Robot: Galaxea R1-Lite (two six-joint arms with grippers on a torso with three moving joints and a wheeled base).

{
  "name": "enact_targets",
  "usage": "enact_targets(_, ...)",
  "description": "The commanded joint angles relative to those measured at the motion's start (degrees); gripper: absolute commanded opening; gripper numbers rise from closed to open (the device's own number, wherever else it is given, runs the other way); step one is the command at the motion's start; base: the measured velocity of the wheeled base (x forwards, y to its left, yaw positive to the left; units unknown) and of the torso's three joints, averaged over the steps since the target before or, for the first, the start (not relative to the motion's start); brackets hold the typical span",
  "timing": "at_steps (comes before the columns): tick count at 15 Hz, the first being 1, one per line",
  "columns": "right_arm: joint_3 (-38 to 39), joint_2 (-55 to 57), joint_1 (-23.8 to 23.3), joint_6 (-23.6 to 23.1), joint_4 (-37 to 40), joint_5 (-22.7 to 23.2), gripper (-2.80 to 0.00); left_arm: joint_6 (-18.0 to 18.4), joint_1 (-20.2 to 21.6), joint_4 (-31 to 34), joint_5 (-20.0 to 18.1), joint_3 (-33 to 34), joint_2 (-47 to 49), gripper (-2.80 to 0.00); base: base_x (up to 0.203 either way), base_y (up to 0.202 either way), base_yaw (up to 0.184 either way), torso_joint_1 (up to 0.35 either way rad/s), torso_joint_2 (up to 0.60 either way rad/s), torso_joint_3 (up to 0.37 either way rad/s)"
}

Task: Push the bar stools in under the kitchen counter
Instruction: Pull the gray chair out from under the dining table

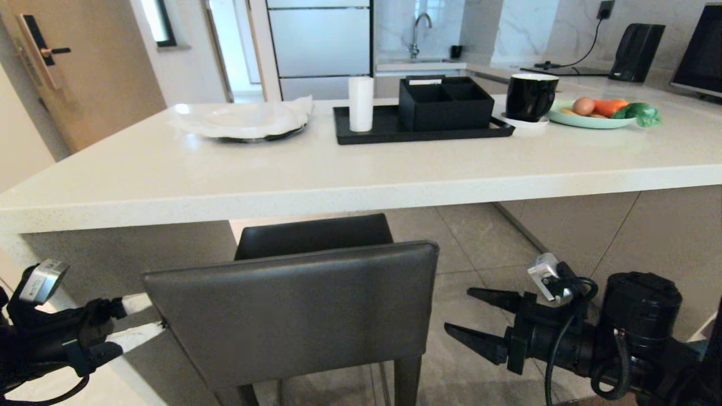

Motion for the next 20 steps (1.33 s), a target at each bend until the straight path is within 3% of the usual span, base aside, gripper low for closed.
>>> enact_targets(1,-1.2,2.8,0.2,0.0,-0.5,0.7,0.0,0.2,-1.2,-0.5,-0.5,-0.4,1.4,0.0,0.0,0.0,0.0,0.0,0.0,0.0)
enact_targets(8,-6.2,3.7,1.8,0.5,-0.5,9.5,0.0,0.3,-5.1,-0.5,-0.5,0.0,1.0,0.0,0.0,0.0,0.0,0.0,0.0,0.0)
enact_targets(14,-14.2,9.6,3.3,1.6,-0.5,9.8,0.0,4.0,-4.9,-0.5,-0.5,0.5,1.3,0.0,0.0,0.0,0.0,0.0,0.0,0.0)
enact_targets(20,-17.2,11.4,5.1,3.5,-0.5,9.7,0.0,5.4,-5.3,-0.5,-0.5,1.0,1.6,0.0,0.0,0.0,0.0,0.0,0.0,0.0)
